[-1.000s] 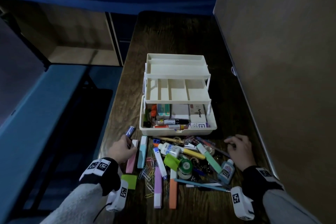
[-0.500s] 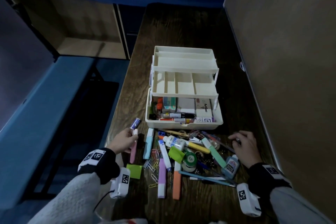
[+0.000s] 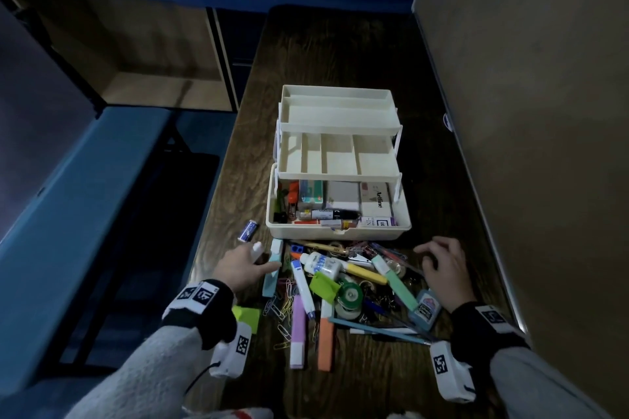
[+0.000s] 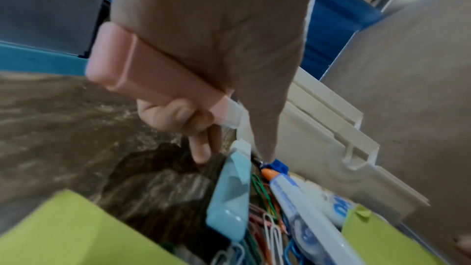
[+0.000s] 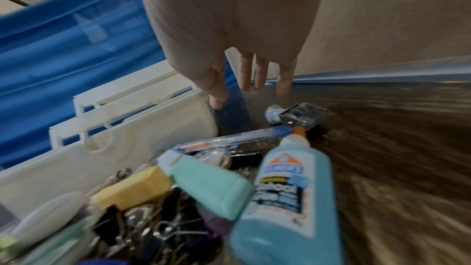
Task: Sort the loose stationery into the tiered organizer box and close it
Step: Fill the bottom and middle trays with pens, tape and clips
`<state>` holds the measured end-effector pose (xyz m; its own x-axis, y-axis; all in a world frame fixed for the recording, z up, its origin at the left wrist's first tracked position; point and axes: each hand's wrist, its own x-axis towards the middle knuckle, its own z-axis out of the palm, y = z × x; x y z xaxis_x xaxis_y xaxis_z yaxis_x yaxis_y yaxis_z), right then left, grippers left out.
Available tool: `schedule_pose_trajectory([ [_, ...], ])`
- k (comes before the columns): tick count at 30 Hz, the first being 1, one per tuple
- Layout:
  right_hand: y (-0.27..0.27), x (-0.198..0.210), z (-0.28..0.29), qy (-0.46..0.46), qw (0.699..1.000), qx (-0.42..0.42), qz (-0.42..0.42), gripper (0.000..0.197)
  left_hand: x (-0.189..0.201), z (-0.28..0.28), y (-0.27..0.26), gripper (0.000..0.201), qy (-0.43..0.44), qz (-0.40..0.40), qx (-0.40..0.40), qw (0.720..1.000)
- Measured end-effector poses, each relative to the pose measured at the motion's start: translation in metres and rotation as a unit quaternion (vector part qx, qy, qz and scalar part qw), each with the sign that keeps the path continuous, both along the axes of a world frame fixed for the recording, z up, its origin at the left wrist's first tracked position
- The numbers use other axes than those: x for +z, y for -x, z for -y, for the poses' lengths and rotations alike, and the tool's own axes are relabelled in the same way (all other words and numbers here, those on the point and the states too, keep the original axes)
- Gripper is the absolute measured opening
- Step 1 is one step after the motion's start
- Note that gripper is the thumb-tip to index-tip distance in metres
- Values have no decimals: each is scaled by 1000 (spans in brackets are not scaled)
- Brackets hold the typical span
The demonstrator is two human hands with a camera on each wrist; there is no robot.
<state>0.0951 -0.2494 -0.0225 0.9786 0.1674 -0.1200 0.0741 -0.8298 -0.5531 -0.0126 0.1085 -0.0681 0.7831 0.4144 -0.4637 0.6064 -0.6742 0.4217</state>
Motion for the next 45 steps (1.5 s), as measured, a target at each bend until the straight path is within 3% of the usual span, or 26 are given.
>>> schedule_pose_trajectory([
  [8, 6, 2, -9, 1, 1000, 28, 1, 23, -6, 15, -6, 78, -34, 4, 3, 999],
  [12, 1, 3, 7, -3, 1000, -16, -6, 28, -3, 10, -5, 63, -19, 14, 38, 999],
  [16, 1, 0, 22, 12, 999, -35, -23, 24, 2, 3, -5, 36, 10, 11, 84, 996],
  [26, 19, -7, -5, 46, 992, 111, -44, 12, 9, 9, 1, 39, -2, 9, 75, 997],
  [31, 30, -18, -20, 146, 978, 129, -70, 39, 13, 9, 6, 40, -3, 17, 66, 998],
  [34, 29, -22, -20, 163, 977, 127, -60, 44, 15, 10, 7, 41, -18, 16, 48, 999],
  [40, 18, -19, -4, 96, 992, 54, -57, 34, 21, 14, 8, 48, -53, 6, 24, 998],
  [45, 24, -9, -1, 150, 986, 76, 15, 34, 38, 27, 10, 42, -182, 47, -20, 982],
])
